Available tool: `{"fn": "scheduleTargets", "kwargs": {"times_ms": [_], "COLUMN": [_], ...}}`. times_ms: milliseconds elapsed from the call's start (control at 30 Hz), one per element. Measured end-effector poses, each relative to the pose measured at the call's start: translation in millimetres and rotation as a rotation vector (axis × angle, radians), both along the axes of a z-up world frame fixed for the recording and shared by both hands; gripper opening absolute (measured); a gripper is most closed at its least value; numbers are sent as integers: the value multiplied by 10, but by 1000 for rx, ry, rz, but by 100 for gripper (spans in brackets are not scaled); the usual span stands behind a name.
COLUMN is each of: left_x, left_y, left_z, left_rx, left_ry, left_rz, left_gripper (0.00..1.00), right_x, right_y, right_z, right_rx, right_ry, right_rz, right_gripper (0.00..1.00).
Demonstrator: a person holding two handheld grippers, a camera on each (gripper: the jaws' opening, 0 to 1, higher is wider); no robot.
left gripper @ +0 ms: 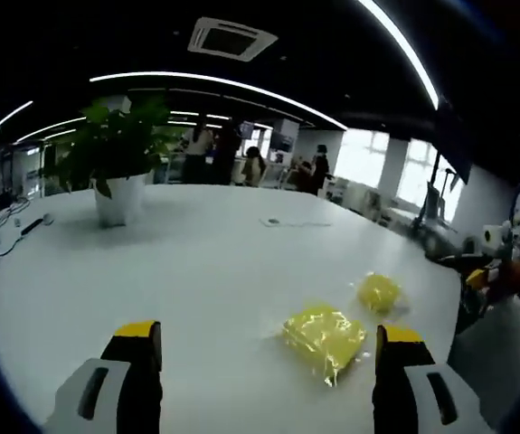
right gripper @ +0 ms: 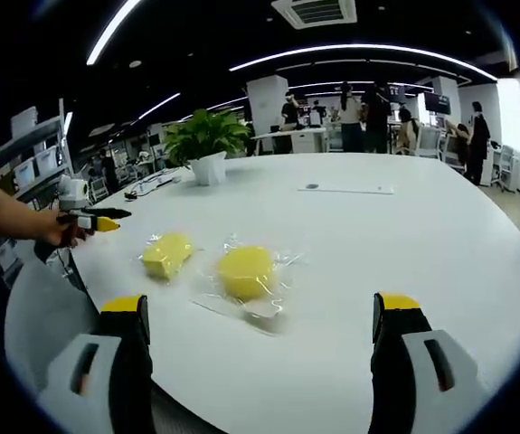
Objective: Compare the silicone blocks by pressing each to a similar depth, holding the contact briefly, and releasing to observe deformation and rebound differences across the visible hardness samples.
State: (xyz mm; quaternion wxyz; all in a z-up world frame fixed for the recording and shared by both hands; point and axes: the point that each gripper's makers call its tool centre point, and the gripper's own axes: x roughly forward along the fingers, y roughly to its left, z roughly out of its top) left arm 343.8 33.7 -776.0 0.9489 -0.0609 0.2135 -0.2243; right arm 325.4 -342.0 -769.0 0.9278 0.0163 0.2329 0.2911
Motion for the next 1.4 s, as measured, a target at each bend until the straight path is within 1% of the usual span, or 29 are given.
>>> {"fn": "scheduleTargets", "kwargs": {"times_ms": [133, 200, 267, 333, 400, 533, 600, 700, 800, 900, 933, 967, 1033, 1133, 1233, 1300, 1333, 1400], "left_x": [-166, -206, -240, -288, -347, -512, -566, -571, -560, -552, -558, -559, -556, -565, -575, -582, -586, -585], "left_y": [99, 144, 212, 257, 277, 310, 334, 392, 432, 435, 421, 425, 477, 518, 523, 529, 518, 505], "left_z": [97, 127, 158, 228, 295, 355, 361, 378, 424, 430, 440, 442, 431, 426, 437, 433, 440, 463], "left_rx": [-29, -26, -24, -26, -12, -3, 4, 8, 2, -9, -12, -16, -31, -37, -30, -37, -41, -28], "left_ry": [-33, -46, -53, -63, -84, -102, -98, -103, -113, -108, -110, -108, -99, -95, -94, -79, -71, -77], "left_rz": [43, 53, 69, 86, 88, 83, 73, 62, 65, 59, 56, 57, 77, 86, 73, 64, 57, 45], "left_gripper": [100, 100, 100, 100, 100, 100, 100, 100, 100, 100, 100, 100, 100, 100, 100, 100, 100, 100], "right_x": [28, 47, 66, 92, 107, 95, 73, 50, 35, 29, 35, 23, -1, -28, -42, -48, -58, -89], "right_y": [-60, -85, -120, -168, -164, -145, -164, -198, -222, -224, -213, -200, -202, -223, -222, -212, -195, -147], "right_z": [-17, -16, -15, 10, 71, 69, 78, 111, 183, 194, 215, 229, 202, 216, 260, 290, 331, 380], "right_rx": [-14, -15, -18, -8, 3, -17, -20, -24, -19, -15, -13, -15, -28, -28, -25, -24, -23, -28], "right_ry": [9, 8, 13, 25, 14, -2, 1, -1, -9, -5, -30, -41, -22, -18, -21, -22, -29, -37], "right_rz": [37, 51, 50, 31, 24, 29, 16, -5, -27, -37, -34, -31, -35, -52, -70, -76, -74, -58], "right_gripper": [96, 96, 96, 96, 96, 96, 96, 96, 96, 96, 96, 96, 96, 96, 96, 96, 96, 96]}}
